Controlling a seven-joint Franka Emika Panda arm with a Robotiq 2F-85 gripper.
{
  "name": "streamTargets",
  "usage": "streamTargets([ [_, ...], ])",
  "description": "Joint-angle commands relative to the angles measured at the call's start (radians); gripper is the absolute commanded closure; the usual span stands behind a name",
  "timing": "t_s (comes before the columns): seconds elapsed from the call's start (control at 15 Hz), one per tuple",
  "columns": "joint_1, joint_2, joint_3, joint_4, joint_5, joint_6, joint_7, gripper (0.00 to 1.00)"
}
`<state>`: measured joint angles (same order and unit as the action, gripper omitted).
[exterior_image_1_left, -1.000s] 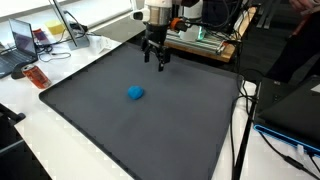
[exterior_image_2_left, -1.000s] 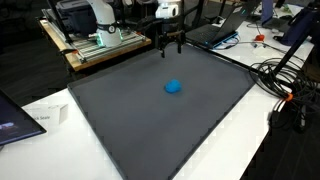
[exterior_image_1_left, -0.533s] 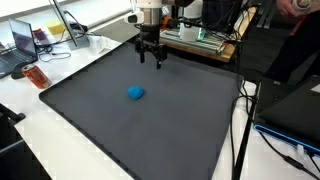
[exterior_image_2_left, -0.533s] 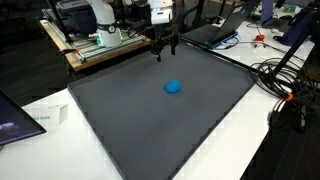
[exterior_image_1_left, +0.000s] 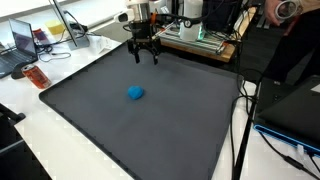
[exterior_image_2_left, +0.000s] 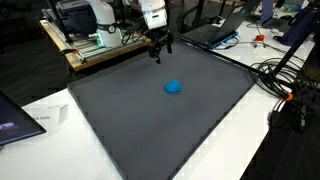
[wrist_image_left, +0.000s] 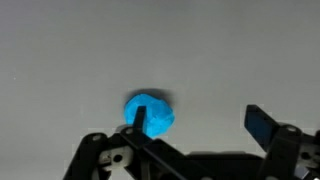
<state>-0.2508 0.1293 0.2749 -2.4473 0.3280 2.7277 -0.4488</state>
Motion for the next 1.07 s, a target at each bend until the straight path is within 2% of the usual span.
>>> streamTargets([
  [0.0, 0.001, 0.005, -0.078, 0.063, 0.144, -0.124, -0.227, 0.00],
  [0.2, 0.009, 0.017, -0.157, 0.116, 0.159, -0.226, -0.309, 0.00],
  [0.4, 0.018, 0.030, -0.213, 0.174, 0.150, -0.304, -0.327, 0.00],
  [0.8, 0.036, 0.100, -0.258, 0.326, 0.121, -0.448, -0.271, 0.00],
  [1.0, 0.055, 0.144, -0.263, 0.394, 0.092, -0.469, -0.174, 0.00],
])
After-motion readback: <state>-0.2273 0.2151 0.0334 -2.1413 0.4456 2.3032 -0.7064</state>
